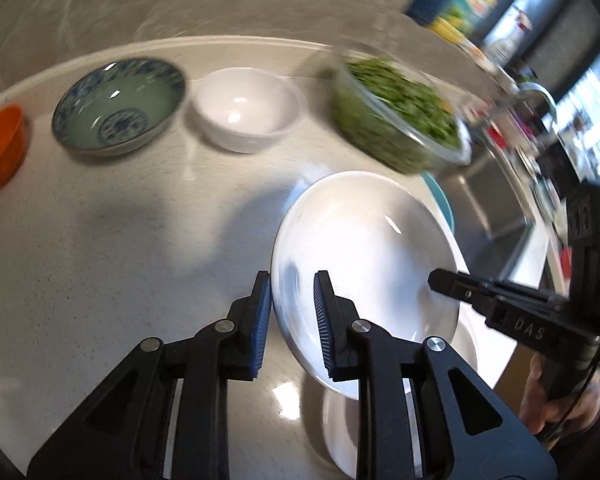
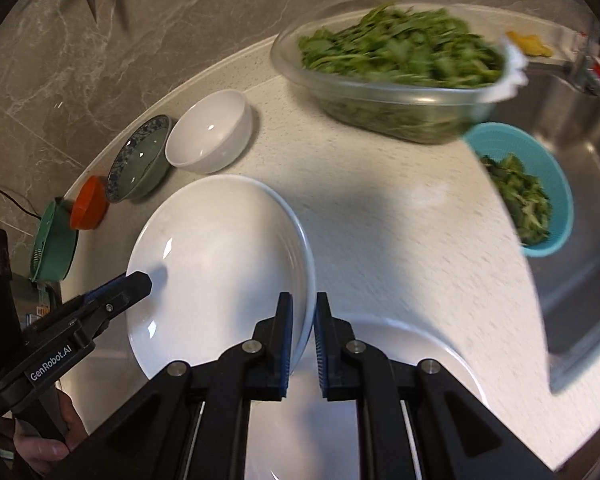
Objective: Organize plates and bowls
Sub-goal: 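Carry the white deep dish and lower it onto the plate stack, open, then withdraw both grippers toward the blue-patterned green bowl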
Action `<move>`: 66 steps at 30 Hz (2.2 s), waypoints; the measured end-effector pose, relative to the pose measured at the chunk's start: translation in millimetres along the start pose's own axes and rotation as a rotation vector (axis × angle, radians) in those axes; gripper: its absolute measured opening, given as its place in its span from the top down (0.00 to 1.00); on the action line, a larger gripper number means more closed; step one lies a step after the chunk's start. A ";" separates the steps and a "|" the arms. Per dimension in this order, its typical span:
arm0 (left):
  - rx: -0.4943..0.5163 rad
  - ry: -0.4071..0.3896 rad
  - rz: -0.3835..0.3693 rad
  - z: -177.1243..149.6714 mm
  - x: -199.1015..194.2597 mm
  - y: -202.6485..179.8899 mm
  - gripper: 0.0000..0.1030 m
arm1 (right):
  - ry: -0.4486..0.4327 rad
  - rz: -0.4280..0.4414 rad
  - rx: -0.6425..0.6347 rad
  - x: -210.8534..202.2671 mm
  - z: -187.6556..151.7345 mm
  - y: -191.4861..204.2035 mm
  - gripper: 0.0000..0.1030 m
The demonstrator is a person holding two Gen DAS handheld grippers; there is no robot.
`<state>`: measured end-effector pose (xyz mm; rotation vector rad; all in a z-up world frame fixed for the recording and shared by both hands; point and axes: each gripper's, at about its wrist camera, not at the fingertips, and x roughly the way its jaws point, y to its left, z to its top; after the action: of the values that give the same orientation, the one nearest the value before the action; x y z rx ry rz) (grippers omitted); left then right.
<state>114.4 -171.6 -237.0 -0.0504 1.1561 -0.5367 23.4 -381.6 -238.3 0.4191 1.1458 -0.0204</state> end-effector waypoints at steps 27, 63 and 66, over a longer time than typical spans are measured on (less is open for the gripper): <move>0.213 0.178 -0.073 -115.5 24.7 -75.7 0.92 | -0.005 -0.095 0.219 -39.9 -134.3 -70.3 0.88; 0.100 0.056 -0.092 -82.9 -13.2 -48.9 0.23 | 0.011 -0.102 0.227 -34.7 -130.1 -76.1 0.81; 0.102 0.027 -0.027 -83.3 -23.6 -35.6 0.23 | 0.000 -0.118 0.224 -43.0 -127.1 -73.6 0.73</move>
<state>20.9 -173.2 -240.5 0.0295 1.1541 -0.6215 -123.1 -415.6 -266.9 0.5492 1.1717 -0.2533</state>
